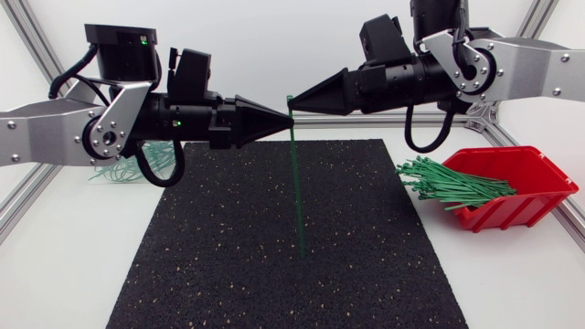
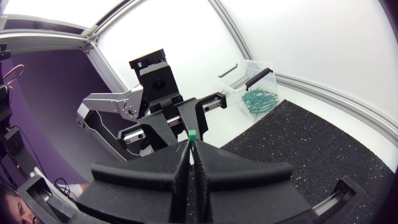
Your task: Take a green cable tie from the red box, thread the tail through the head to close it, then place it in the transparent bin on the left.
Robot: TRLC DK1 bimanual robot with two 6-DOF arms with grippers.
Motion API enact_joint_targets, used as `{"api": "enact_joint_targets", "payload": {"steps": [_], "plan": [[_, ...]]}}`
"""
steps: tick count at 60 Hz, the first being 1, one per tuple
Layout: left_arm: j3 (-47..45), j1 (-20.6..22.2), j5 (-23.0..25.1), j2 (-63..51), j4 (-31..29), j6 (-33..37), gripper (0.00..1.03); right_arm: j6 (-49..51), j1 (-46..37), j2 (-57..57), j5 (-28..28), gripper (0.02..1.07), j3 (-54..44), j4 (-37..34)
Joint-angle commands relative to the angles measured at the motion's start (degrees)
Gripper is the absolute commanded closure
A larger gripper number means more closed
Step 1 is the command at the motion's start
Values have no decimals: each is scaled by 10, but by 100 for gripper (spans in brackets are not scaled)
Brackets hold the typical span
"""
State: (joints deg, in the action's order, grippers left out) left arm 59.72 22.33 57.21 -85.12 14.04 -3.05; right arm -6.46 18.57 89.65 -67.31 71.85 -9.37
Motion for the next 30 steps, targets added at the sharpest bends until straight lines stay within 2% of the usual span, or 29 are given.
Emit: {"api": "enact_joint_targets", "payload": {"steps": [1,6,9,22,24,30], "plan": [[-9,5,9,-7,9,-12,89,-16,-3,-2,1,101,-15,8],[-7,4,9,-7,9,-14,89,-17,-1,-1,1,101,-17,8],[-7,3,9,-7,9,-15,93,-18,1,-1,1,101,-18,9],[-7,3,9,-5,9,-16,94,-18,3,-1,2,102,-19,9],[-7,3,9,-7,9,-16,98,-18,4,-1,2,101,-19,9],[-6,3,9,-9,10,-17,99,-18,4,-2,2,101,-19,9]]}}
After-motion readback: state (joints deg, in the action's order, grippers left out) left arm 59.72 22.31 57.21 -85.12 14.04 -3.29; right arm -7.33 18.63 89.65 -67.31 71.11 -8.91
